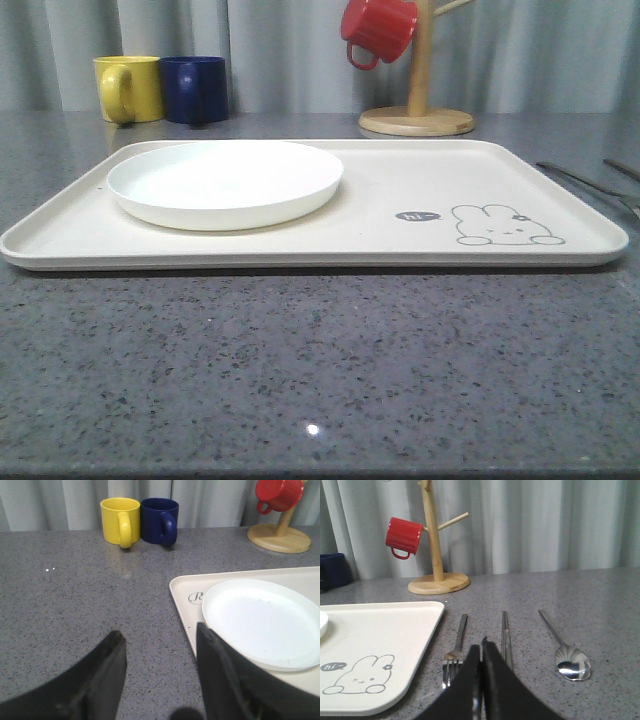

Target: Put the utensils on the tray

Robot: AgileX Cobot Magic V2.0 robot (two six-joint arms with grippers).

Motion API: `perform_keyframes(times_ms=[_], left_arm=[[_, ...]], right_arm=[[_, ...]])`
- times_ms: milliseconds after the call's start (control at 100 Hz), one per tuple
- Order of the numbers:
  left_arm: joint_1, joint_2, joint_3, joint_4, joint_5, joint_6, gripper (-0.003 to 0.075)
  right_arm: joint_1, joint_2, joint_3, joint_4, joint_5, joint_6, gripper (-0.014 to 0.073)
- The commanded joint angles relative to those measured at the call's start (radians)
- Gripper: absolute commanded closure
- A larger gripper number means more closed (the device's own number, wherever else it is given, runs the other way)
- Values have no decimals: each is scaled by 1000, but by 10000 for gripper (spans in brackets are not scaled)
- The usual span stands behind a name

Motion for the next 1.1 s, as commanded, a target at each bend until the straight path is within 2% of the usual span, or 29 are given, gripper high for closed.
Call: perform_keyframes(times_ms=[0,160,320,410,570,670,810,970,1090], left_arm=[[1,-69,9,9,-86,-8,399],[1,-176,37,27,-86,-8,459],[1,-209,39,61,-84,-8,627],[1,-209,39,61,-84,-8,741],[1,-209,39,61,-84,-8,739],[1,-209,39,61,-84,-8,739],[1,-209,39,61,-84,-8,739],[1,-209,39,61,-84,-8,739],[1,-209,39,61,-84,-8,739]], right_arm=[[-5,-18,3,0,-80,-6,662],[-5,-18,3,0,-80,-6,662],[-5,-18,3,0,-81,-6,662],[-5,-18,3,0,-133,-6,662],[-5,-18,-21,0,-152,-6,662],[-5,-10,-92,0,-52,-6,662],[-5,69,-278,0,196,-6,662],[-5,275,-520,-20,474,-6,662],[-5,456,-677,-23,605,-6,662]])
